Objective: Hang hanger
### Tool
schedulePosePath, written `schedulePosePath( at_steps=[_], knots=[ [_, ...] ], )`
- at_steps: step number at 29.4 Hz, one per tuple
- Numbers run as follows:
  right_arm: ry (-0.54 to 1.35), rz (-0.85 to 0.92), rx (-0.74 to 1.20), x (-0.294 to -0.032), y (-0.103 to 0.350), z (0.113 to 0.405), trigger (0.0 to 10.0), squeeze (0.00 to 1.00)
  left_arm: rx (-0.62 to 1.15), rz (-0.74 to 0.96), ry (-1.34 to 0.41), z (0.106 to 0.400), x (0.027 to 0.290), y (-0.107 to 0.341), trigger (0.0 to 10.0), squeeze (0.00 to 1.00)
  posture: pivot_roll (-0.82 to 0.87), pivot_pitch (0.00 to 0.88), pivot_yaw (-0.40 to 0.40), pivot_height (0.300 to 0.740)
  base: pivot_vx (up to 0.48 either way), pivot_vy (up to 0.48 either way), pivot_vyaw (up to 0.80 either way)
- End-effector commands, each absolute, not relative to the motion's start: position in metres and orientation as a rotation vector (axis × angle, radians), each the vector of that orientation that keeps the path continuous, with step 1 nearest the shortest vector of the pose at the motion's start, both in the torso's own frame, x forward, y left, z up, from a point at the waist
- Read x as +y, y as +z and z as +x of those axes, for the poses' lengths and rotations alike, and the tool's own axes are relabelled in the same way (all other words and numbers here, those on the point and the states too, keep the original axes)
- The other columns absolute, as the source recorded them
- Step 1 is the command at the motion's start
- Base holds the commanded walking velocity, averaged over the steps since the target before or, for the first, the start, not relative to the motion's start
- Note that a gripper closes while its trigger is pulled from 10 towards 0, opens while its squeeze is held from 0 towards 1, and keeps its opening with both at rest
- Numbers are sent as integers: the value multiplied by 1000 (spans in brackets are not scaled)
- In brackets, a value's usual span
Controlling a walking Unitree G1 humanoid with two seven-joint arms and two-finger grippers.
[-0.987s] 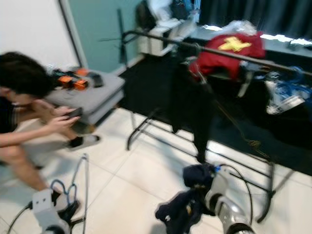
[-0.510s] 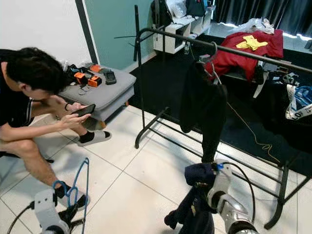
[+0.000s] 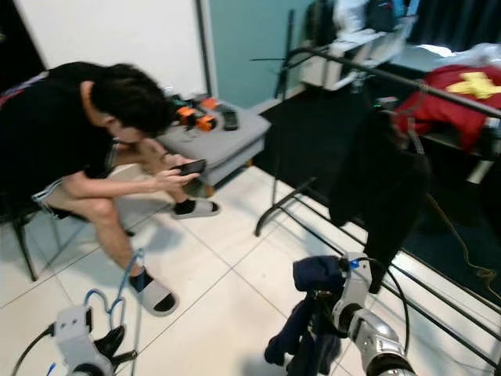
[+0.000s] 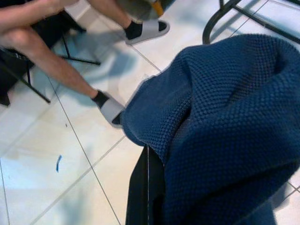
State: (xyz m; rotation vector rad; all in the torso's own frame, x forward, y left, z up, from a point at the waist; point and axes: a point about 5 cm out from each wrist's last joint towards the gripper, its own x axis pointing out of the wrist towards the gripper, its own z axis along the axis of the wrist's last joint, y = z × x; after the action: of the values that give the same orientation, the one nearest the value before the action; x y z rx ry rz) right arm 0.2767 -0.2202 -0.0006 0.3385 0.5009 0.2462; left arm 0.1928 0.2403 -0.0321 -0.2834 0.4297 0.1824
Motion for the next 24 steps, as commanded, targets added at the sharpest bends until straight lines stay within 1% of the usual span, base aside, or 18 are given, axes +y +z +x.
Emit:
schedulePosePath(
  at_steps=[1, 24],
  knots=[
    [264, 347, 495, -217, 0, 278, 10000, 0, 429, -271, 171, 192, 243, -32, 10000, 0, -3, 58, -64, 740, 0, 0, 563],
    [287, 355, 498, -215, -2, 274, 10000, 0, 453, -246, 129, 188, 245, -36, 10000, 0, 2, 76, -55, 740, 0, 0, 561]
  ],
)
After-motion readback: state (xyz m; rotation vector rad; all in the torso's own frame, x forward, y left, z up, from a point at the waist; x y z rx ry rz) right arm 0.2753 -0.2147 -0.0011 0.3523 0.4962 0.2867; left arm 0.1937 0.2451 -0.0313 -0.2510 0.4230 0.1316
